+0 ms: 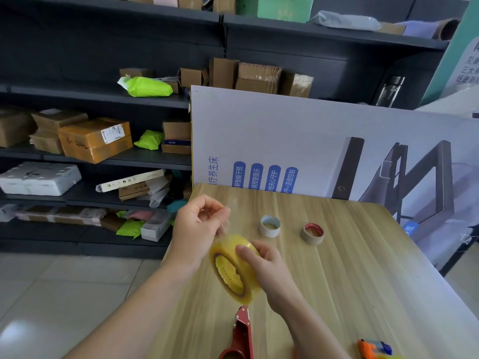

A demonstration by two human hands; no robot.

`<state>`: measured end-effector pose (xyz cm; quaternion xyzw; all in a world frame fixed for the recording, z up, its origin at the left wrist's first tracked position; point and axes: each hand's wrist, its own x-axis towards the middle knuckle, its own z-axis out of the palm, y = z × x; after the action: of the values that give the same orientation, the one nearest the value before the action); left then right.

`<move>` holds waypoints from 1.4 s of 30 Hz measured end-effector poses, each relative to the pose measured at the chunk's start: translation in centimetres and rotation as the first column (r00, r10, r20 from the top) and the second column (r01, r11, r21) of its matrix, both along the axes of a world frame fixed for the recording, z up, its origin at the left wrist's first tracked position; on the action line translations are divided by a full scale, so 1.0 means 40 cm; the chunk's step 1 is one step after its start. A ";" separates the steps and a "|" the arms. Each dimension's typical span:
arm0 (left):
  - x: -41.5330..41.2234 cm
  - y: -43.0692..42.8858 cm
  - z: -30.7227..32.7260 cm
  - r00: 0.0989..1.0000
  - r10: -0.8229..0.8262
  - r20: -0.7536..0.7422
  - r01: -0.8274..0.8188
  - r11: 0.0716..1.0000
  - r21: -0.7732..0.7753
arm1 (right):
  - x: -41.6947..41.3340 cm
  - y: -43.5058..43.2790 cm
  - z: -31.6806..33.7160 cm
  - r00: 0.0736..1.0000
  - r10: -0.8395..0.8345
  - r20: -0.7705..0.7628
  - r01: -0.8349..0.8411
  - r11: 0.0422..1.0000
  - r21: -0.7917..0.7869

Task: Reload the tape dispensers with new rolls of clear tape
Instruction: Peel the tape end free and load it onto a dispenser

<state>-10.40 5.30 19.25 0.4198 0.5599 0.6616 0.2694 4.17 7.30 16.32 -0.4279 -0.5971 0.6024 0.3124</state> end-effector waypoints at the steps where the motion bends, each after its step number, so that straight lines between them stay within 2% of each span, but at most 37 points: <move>1: -0.001 0.001 0.002 0.999 -0.035 -0.028 0.035 0.999 -0.023 | 0.008 0.000 0.003 1.000 -0.009 -0.001 0.009 0.999 -0.031; 3: -0.016 0.003 0.003 0.985 -0.092 -0.147 0.077 0.992 -0.104 | 0.030 0.001 0.012 0.999 -0.030 -0.027 0.028 0.995 -0.093; 5: -0.033 -0.002 -0.008 0.944 -0.075 -0.320 0.024 0.986 -0.163 | 0.052 0.005 0.021 0.997 -0.043 -0.058 0.034 0.988 -0.150; 7: -0.039 -0.012 -0.027 0.905 -0.051 -0.423 -0.031 0.982 -0.186 | 0.068 0.014 0.026 0.998 -0.038 -0.047 0.029 0.982 -0.186; 9: -0.028 -0.023 -0.045 0.892 -0.043 -0.451 -0.055 0.978 -0.201 | 0.075 0.024 0.024 1.000 0.008 0.012 -0.006 0.983 -0.182; 12: -0.006 -0.033 -0.073 0.916 -0.112 -0.386 0.008 0.965 -0.261 | 0.081 0.028 0.017 0.992 0.064 0.107 -0.043 0.981 -0.191; 16: -0.033 -0.035 -0.125 0.818 -0.246 -0.521 0.042 0.927 -0.372 | 0.087 0.030 0.010 0.985 0.073 0.155 -0.032 0.968 -0.247; 18: -0.053 -0.037 -0.147 0.789 -0.415 -0.453 0.199 0.870 -0.450 | 0.082 0.031 0.007 0.980 0.103 0.171 -0.055 0.963 -0.266; 20: -0.056 -0.042 -0.162 0.724 -0.605 -0.331 0.417 0.767 -0.488 | 0.068 0.029 0.010 0.973 0.128 0.190 -0.069 0.954 -0.292; 21: -0.055 -0.044 -0.172 0.708 -0.653 -0.269 0.484 0.726 -0.489 | 0.059 0.031 0.001 0.972 0.127 0.196 -0.062 0.949 -0.309; 23: -0.062 -0.048 -0.193 0.732 -0.669 -0.130 0.554 0.695 -0.459 | 0.043 0.029 -0.021 0.971 0.108 0.215 -0.028 0.940 -0.341; 26: -0.084 -0.056 -0.219 0.756 -0.653 -0.056 0.556 0.684 -0.472 | 0.030 0.031 -0.078 0.976 0.047 0.215 0.031 0.938 -0.346; 29: -0.106 -0.071 -0.277 0.772 -0.635 -0.008 0.520 0.640 -0.566 | 0.028 0.020 -0.147 0.967 -0.018 0.255 0.096 0.951 -0.295; 32: -0.122 -0.097 -0.360 0.760 -0.643 0.091 0.508 0.501 -0.701 | 0.035 -0.004 -0.241 0.917 -0.112 0.382 0.234 0.928 -0.290; 34: -0.119 -0.114 -0.408 0.739 -0.654 0.159 0.522 0.407 -0.750 | 0.046 -0.028 -0.312 0.840 -0.099 0.533 0.280 0.921 -0.271; 37: -0.098 -0.126 -0.471 0.757 -0.614 0.224 0.514 0.347 -0.784 | 0.059 -0.066 -0.386 0.716 0.005 0.698 0.250 0.932 -0.262; 42: -0.065 -0.108 -0.533 0.762 -0.610 0.219 0.473 0.292 -0.831 | 0.065 -0.103 -0.441 0.566 0.190 0.802 0.037 0.966 -0.255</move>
<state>-13.02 1.00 -2.07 0.4396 0.6491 0.1354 0.6059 6.79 3.20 -1.31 -0.6664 -0.6132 0.4162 -0.0815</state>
